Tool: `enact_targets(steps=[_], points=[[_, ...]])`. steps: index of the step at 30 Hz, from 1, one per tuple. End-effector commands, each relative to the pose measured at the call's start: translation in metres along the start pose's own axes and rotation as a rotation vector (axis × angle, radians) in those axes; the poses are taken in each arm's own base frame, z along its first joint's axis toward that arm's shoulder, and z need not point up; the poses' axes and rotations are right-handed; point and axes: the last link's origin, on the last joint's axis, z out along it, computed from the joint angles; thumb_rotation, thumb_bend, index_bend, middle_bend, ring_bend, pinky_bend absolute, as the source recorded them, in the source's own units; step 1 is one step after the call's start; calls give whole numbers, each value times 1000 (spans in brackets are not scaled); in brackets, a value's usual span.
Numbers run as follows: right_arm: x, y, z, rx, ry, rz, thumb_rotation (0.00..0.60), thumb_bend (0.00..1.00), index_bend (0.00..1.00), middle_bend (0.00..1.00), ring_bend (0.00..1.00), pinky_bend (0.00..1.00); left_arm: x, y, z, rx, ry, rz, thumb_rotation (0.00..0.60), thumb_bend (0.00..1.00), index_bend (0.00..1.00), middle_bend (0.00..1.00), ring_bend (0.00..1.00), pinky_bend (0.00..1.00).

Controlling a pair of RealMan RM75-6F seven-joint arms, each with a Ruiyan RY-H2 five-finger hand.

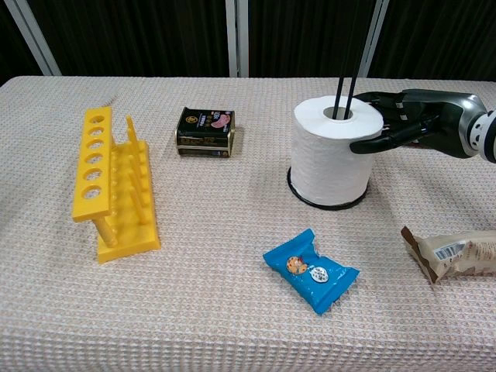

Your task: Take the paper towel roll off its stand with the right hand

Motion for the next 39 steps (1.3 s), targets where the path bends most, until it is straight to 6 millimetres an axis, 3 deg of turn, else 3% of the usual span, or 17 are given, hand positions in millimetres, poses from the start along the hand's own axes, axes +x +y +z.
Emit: enact_targets(steps=[1, 21, 23, 26, 27, 31, 34, 39], points=[[0, 0, 0, -1, 1, -1, 600, 101, 0, 0, 0, 0, 0, 0, 0, 0, 1, -1, 351, 149, 88, 48, 57, 217], [-7, -2, 7, 1, 17, -13, 600, 124, 0, 0, 0, 0, 3, -2, -2, 5, 11, -9, 353, 149, 88, 48, 57, 217], [-4, -2, 10, -9, 36, -8, 600, 150, 9, 51, 0, 0, 3, -3, -2, 5, 10, -9, 351, 149, 88, 48, 56, 217], [-4, -2, 13, -20, 72, -10, 600, 203, 220, 273, 45, 0, 3, -3, -2, 5, 10, -10, 354, 148, 88, 48, 57, 217], [-5, -2, 14, -21, 80, -14, 600, 222, 338, 344, 94, 0, 3, -3, -2, 6, 10, -11, 352, 148, 88, 48, 57, 217], [-7, -6, 13, -11, 102, -21, 600, 268, 549, 464, 197, 0, 4, -4, -2, 9, 12, -12, 350, 149, 88, 48, 57, 217], [-7, -11, 10, 17, 120, -20, 600, 285, 606, 498, 224, 0, 3, -4, -1, 8, 10, -11, 354, 149, 88, 48, 57, 217], [-1, -29, -1, 104, 145, 12, 600, 287, 621, 503, 226, 0, 4, -3, -2, 7, 12, -10, 353, 148, 88, 48, 57, 217]])
